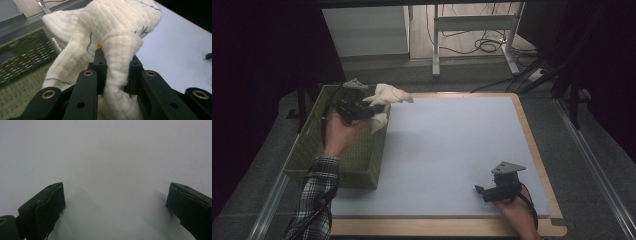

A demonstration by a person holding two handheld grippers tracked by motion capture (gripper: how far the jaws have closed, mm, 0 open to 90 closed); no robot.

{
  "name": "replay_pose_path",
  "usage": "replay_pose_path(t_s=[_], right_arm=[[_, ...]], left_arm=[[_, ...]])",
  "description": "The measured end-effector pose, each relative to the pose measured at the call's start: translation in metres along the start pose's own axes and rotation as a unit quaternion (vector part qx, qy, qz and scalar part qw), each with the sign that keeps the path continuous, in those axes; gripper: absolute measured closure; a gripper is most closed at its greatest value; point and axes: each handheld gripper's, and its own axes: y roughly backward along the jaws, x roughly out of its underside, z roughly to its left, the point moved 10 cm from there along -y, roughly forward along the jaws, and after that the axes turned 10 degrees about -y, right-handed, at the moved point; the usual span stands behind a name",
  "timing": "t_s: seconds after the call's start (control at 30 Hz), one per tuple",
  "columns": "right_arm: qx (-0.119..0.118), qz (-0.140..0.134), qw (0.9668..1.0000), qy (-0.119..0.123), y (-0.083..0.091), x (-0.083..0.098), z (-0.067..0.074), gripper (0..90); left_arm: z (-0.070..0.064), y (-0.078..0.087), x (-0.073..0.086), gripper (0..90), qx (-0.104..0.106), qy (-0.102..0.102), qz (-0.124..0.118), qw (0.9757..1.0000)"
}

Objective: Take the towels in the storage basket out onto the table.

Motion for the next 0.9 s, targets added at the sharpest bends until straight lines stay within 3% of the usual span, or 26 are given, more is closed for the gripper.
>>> replay_pose_path(t_s=[0.23,0.5,0.63,0.73,0.9], right_arm=[[0.0,0.0,1.0,-0.001,0.0,0.0,0.0,2.1],[0.0,0.0,1.0,-0.001,0.0,0.0,0.0,2.1],[0.0,0.0,1.0,-0.001,0.0,0.0,0.0,2.1],[0.0,0.0,1.0,0.0,0.0,0.0,0.0,2.1],[-0.001,0.001,1.0,-0.001,0.0,0.0,0.0,2.1]], left_arm=[[-0.032,-0.022,-0.015,74.8,0.024,-0.012,-0.012,0.9996],[-0.062,-0.042,-0.02,74.0,0.042,-0.025,-0.021,0.9986],[-0.079,-0.054,-0.018,73.5,0.052,-0.031,-0.019,0.998],[-0.093,-0.064,-0.013,72.7,0.071,-0.033,-0.016,0.9968],[-0.11,-0.087,0.001,72.4,0.072,-0.049,0.006,0.9962]])
